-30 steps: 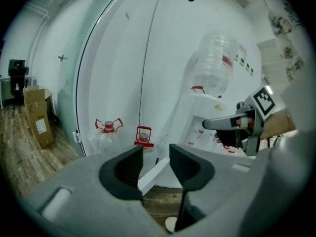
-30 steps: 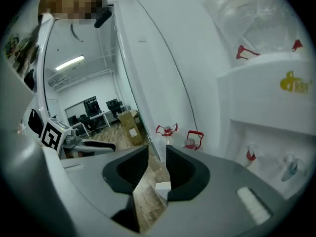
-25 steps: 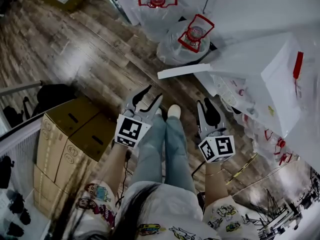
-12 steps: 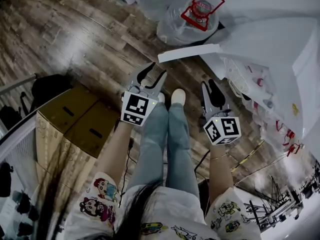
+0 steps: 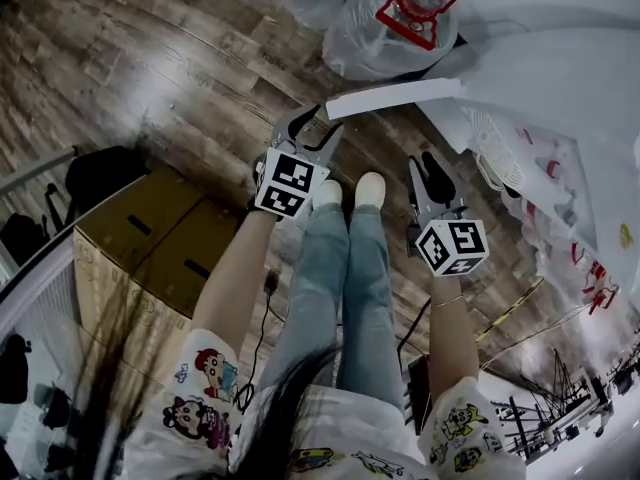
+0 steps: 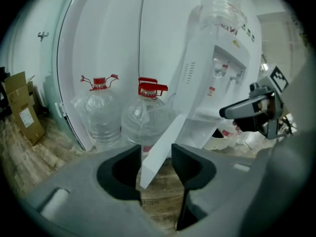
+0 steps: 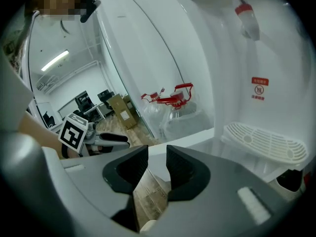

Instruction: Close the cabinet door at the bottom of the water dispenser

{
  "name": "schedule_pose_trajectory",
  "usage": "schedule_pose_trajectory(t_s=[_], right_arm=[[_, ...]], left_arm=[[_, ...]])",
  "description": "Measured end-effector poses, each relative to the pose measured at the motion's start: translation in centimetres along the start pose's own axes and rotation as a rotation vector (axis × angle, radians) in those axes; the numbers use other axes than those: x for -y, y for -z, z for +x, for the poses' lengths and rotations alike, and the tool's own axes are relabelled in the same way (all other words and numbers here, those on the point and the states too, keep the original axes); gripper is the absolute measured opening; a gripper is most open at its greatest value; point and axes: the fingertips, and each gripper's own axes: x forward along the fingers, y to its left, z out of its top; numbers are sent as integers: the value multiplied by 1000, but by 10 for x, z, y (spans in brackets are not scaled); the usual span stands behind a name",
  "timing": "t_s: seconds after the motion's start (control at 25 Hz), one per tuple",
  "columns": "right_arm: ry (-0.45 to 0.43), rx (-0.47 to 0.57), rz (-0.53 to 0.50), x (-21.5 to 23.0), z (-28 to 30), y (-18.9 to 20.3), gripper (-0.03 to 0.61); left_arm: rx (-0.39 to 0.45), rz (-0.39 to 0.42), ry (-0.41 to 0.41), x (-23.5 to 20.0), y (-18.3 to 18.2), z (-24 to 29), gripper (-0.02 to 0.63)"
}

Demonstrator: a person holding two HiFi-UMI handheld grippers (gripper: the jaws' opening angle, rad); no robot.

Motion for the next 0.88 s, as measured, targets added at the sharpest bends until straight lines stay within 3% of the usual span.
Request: schedule_pose_trajectory(t_s=[0.56,0.76,0.88], right_arm=[[-3,-44,65,13,20,42,112],[1,-44,98,13,20,49,112],[11,-47,106,14,16,55,112]], left_arm=[[-199,165,137,3,55,59,282],[-258,255,155,0,63,71,278],[-271,273,131,-5,62,72,198]])
